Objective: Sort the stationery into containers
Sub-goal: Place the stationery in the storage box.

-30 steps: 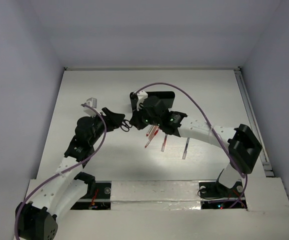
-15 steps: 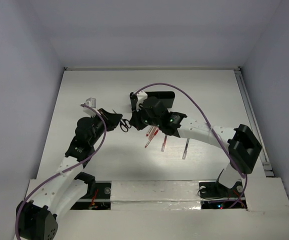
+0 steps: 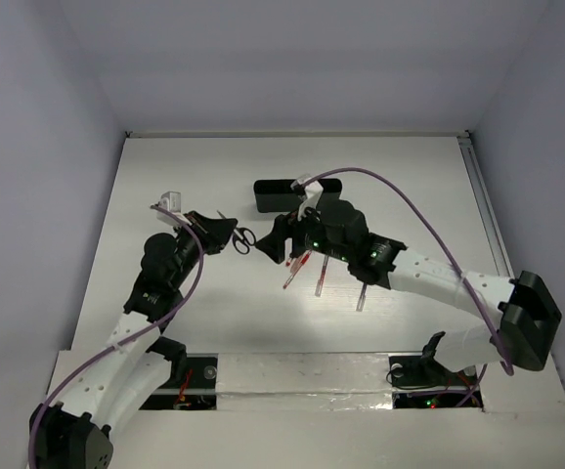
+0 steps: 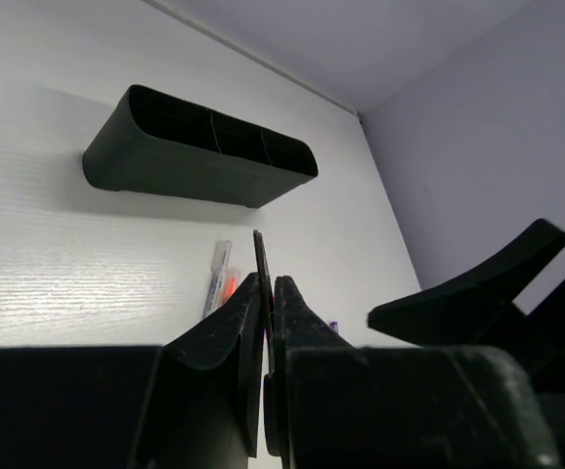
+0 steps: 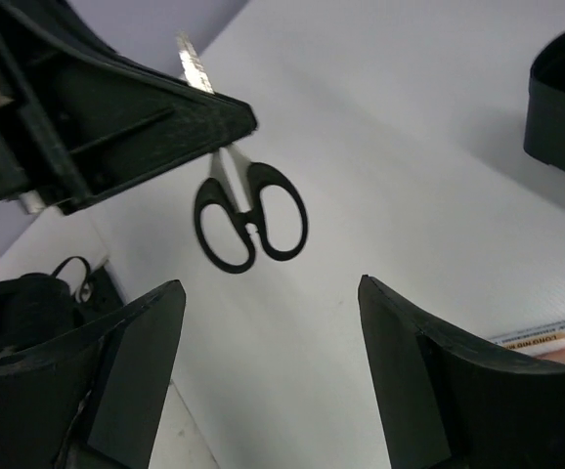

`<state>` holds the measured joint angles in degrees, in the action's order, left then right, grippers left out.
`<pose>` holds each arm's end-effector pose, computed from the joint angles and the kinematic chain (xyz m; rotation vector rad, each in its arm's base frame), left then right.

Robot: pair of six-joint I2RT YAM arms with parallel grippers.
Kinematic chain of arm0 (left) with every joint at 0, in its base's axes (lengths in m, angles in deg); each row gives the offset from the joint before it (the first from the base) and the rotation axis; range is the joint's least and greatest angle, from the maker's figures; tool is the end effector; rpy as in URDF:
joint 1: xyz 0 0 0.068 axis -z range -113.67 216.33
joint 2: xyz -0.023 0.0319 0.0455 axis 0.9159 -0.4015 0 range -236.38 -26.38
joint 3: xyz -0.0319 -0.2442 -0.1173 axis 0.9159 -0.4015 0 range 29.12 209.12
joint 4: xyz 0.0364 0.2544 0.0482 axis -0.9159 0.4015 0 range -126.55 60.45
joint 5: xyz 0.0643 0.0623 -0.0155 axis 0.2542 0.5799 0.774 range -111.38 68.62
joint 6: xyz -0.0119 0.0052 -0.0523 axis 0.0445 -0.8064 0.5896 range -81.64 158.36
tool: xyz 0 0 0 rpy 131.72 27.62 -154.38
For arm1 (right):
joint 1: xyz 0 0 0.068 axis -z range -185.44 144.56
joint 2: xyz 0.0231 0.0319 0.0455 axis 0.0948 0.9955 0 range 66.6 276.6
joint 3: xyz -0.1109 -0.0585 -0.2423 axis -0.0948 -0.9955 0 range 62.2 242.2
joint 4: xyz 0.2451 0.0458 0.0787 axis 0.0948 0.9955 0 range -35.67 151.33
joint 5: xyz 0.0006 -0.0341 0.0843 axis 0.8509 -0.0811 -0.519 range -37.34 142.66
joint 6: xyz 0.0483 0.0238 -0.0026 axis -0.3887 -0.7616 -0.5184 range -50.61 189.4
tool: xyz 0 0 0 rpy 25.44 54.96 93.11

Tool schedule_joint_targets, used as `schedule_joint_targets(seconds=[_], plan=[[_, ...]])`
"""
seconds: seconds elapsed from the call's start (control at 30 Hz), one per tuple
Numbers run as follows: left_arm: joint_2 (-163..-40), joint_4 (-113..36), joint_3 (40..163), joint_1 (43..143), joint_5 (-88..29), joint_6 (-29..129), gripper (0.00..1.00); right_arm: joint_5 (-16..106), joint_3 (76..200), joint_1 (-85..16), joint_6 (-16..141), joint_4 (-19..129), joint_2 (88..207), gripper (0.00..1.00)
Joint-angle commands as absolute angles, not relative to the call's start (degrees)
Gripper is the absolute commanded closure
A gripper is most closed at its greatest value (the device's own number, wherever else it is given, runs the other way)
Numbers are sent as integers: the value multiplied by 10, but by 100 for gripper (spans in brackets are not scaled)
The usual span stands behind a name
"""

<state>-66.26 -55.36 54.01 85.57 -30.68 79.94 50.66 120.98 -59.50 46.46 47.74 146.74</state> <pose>0.1666 -0.0642 0.2846 -0.1711 1.5754 -0.9650 0.1930 0.2686 0.3124 -0.5461 1.8633 0.9578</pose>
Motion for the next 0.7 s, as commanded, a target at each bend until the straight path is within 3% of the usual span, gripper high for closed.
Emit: schedule_joint_targets(seconds=[0.0, 0.1, 0.37, 0.67], plan=[[-662, -587, 570, 853, -342, 776, 100, 460, 1185, -591, 495, 398, 1425, 22], [-677, -580, 590, 853, -388, 750, 100, 401, 1173, -558, 528, 399, 1403, 19], [-698, -638, 594, 853, -518, 736, 100, 81, 1190, -434, 533, 387, 1421, 17], [-728, -716, 590, 880, -585, 759, 100, 0, 1222, -434, 482, 334, 1478, 20]])
